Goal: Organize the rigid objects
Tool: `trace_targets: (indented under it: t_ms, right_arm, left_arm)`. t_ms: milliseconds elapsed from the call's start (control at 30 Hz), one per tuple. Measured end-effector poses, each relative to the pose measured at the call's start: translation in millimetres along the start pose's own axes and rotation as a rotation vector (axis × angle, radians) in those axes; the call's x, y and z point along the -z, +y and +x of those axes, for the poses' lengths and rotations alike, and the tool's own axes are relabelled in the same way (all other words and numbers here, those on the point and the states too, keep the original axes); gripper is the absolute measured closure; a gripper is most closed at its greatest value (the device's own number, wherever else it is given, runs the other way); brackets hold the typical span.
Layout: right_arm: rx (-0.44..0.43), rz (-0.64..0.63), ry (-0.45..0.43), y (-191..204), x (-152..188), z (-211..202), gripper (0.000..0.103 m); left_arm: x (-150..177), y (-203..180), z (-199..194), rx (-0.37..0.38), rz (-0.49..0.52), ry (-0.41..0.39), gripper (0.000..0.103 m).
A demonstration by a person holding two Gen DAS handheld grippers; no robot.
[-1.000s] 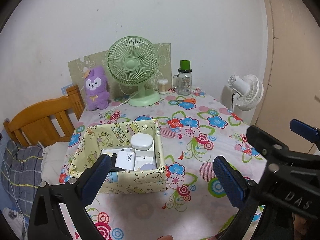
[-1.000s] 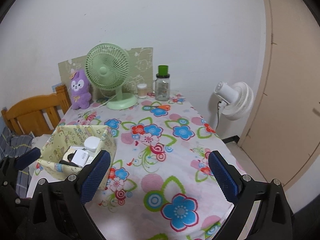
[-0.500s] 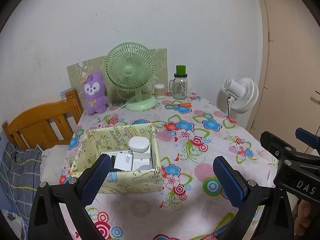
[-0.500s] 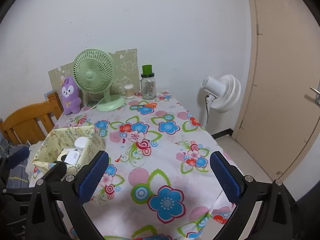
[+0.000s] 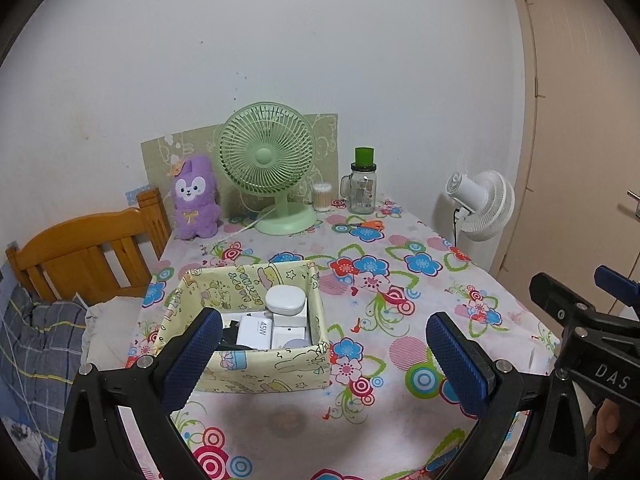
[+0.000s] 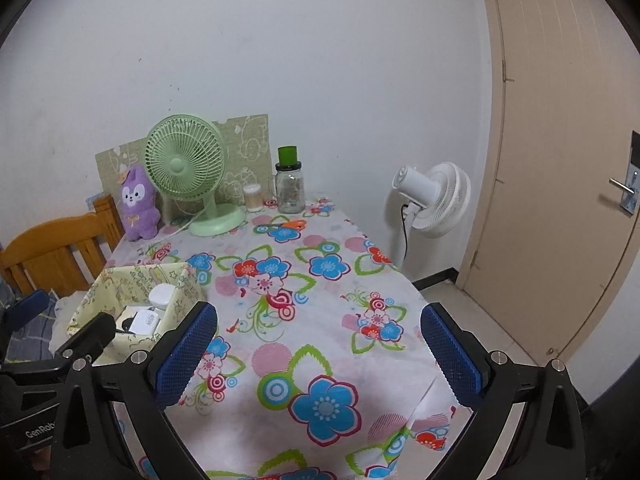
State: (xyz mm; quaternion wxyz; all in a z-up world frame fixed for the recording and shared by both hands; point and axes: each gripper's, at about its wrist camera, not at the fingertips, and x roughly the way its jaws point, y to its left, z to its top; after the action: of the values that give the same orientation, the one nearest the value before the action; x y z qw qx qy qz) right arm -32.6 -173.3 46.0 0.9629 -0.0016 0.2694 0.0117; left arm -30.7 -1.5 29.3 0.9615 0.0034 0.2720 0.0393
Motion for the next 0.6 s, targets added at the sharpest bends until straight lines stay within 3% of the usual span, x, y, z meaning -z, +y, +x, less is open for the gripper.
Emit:
trace_targets:
  t_ms: [600]
  right_arm:
    - [-0.003,0.001,0.0,2.4,5.4,-4.5,0.0]
  left_arm:
    - [2.9,-1.1,-4.0,0.009,0.008,-0.009,0.0]
